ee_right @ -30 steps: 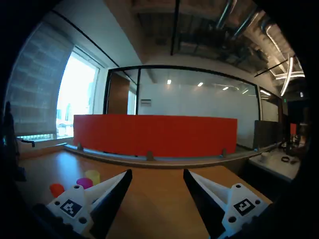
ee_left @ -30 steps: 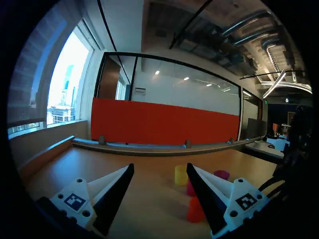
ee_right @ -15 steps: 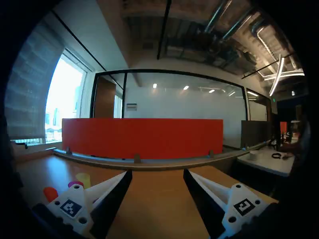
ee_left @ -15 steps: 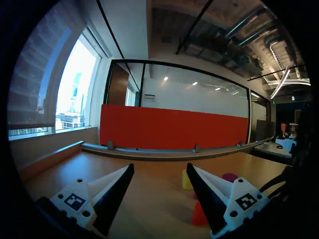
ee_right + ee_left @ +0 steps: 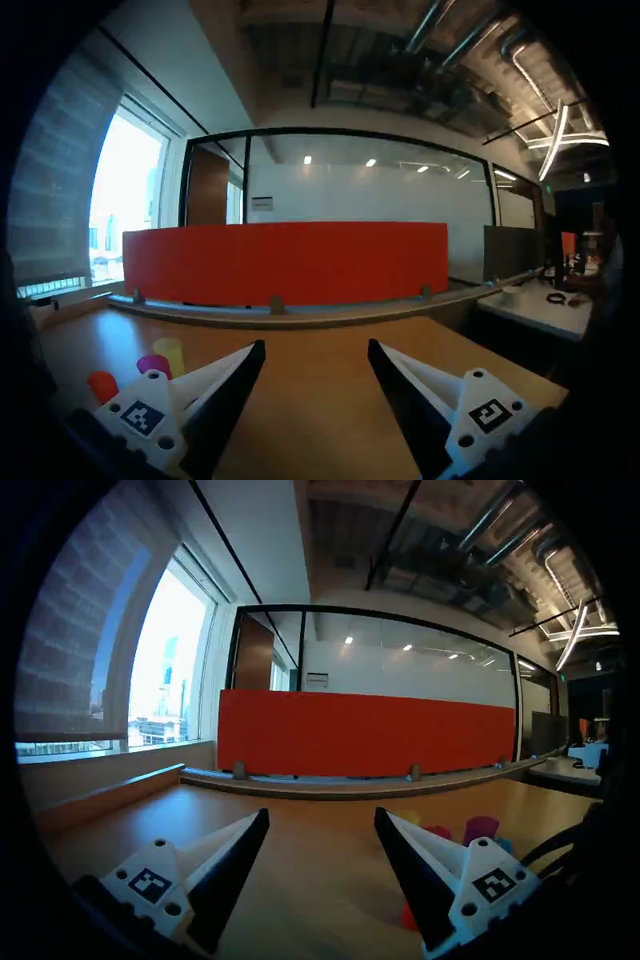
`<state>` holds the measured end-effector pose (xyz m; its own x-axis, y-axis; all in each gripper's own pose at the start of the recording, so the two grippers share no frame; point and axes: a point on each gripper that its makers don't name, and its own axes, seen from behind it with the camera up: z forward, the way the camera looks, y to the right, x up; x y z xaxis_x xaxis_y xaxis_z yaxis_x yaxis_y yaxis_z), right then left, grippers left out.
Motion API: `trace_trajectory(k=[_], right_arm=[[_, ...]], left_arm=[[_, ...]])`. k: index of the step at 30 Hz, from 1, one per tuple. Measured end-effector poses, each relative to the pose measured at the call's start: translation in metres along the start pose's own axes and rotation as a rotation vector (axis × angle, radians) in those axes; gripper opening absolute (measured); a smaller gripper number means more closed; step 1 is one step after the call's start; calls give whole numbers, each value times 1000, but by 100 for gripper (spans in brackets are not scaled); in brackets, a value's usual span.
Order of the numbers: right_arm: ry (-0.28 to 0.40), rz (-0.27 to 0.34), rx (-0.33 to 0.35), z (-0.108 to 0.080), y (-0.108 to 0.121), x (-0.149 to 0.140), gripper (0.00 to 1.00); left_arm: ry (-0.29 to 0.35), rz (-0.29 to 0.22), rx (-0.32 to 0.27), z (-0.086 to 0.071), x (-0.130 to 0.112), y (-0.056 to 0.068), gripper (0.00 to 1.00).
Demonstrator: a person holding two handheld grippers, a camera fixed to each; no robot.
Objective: Pour water
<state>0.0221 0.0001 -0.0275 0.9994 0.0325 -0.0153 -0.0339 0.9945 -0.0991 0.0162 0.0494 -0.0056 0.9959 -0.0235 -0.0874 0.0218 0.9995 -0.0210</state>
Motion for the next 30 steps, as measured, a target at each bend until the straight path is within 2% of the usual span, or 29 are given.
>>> trace_trajectory(k=[3,6,15,24,30], right_arm=[[2,-6,-11,-2,2,2,99],[2,-8,-28,-4,6,2,99],[-4,-5,-46,-7,11,5,99],[-8,-20,-38,-9,5,5,99],[1,-25,-34,-8,0,10,99]], left_arm=[[-10,19,-3,0,-11,1,98],[-13,27,4,1,-19,-4,98],[-18,-15,16,-2,-37,-20,98],[-29,13,33,-2,-48,-29,98],[-34,3,30,-1,-54,-31,98]])
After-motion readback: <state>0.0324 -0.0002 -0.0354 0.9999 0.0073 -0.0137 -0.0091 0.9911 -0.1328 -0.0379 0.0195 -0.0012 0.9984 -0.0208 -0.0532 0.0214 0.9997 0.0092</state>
